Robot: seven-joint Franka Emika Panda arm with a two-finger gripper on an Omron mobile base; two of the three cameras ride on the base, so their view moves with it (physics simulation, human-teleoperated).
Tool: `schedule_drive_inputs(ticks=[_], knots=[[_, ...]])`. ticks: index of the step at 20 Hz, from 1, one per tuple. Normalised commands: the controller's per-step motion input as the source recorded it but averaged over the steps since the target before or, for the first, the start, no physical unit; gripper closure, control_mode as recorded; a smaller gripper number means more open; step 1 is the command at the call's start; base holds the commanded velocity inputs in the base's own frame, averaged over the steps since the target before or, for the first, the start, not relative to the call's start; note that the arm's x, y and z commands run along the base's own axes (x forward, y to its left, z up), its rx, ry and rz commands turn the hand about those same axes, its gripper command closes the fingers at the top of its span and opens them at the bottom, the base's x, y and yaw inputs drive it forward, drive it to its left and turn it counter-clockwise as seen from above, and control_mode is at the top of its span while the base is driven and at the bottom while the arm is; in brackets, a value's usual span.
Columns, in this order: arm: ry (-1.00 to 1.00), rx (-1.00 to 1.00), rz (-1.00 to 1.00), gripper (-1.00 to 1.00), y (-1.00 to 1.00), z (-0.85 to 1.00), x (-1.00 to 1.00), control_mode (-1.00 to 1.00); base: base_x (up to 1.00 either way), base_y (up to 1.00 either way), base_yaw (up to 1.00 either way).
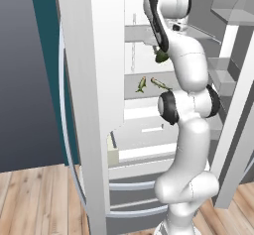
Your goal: Gather the potato and avocado from the fridge and place them on a tray on the dining counter. Then gather the fishs from the fridge and place them on the other tray.
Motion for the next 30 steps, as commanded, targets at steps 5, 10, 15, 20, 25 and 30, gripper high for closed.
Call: schedule_drive_inputs(ticks=[5, 10, 15, 20, 25, 30], knots=[[0.38, -0.12, -0.32, 1.0, 0.14, -0.99, -0.97, -1.0, 0.0, 0.0, 0.0], [-0.17, -0.29, -0.18, 1.0, 0.22, -1.0, -1.0, -1.0, 0.0, 0.0, 0.0], [-0.47, -0.18, -0.03, 1.0, 0.04, -1.0, -1.0, -1.0, 0.0, 0.0, 0.0], [-0.53, 0.03, 0.0, 1.0, -0.02, -0.82, -0.98, -1.0, 0.0, 0.0, 0.0], [-0.34, 0.16, 0.0, 1.0, -0.06, -0.1, -0.85, -1.0, 0.0, 0.0, 0.0], [-0.02, 0.04, 0.0, 1.0, -0.06, -0.01, -0.1, -1.0, 0.0, 0.0, 0.0]])
